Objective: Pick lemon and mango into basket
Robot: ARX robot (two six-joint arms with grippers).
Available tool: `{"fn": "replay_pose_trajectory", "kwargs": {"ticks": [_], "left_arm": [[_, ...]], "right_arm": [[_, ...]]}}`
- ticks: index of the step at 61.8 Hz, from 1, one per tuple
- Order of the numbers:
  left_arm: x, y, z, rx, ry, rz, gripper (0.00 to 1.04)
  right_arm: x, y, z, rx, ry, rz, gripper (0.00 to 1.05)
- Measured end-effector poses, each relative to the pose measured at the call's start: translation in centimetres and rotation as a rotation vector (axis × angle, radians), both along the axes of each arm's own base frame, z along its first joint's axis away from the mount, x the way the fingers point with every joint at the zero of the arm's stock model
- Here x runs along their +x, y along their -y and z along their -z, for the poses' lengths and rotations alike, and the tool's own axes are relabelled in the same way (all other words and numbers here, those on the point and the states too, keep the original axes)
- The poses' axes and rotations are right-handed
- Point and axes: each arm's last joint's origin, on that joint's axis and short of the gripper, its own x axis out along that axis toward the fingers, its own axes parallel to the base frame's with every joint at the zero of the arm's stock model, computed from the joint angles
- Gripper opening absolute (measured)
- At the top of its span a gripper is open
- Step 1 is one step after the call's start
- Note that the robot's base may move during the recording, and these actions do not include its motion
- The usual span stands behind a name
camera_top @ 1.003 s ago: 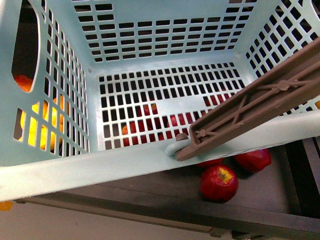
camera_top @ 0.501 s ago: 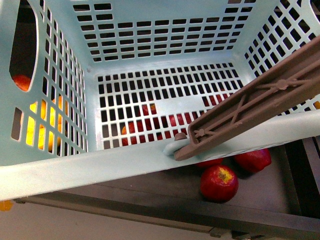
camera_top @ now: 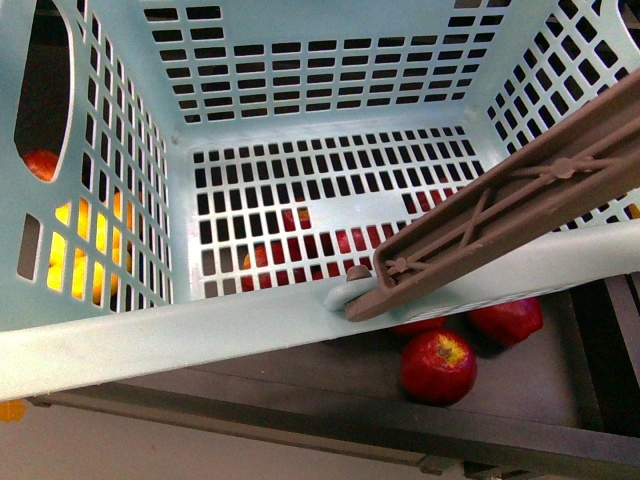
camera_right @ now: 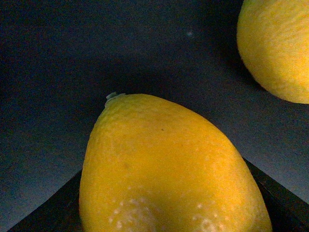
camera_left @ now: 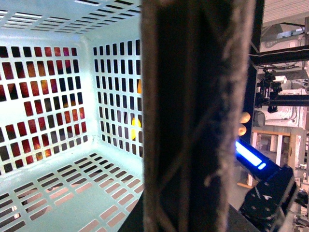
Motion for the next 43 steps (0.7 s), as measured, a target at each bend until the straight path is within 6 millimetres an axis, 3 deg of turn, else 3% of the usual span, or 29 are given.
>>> {"fn": "replay_pose_trajectory", "kwargs": {"ticks": [9,12,16,31,43], "left_arm": [[0.0,0.0,0.0,-0.001,0.0,0.001,0.05],[0.0,0.0,0.0,0.0,0.0,0.001,0.05],[0.0,0.0,0.0,0.0,0.0,0.0,0.05],[0.0,0.0,0.0,0.0,0.0,0.001,0.05],[0.0,0.0,0.0,0.0,0.0,0.001,0.05]], "right_arm": [[-4.8,-1.6,-6.7,0.016,0.135,-0.052,0.71],[-7.4,-2.9,-9.6,0.023,0.183,-0.082,0.71],[-9.8,-4.3,-11.9,0.033,0.215,-0.111,0.71],[-16.6,-10.7,-17.6,0.108,0.292,-0.227,0.71],[-19.4,-15.9,-21.4,0.112,0.373,-0.295,0.71]]}}
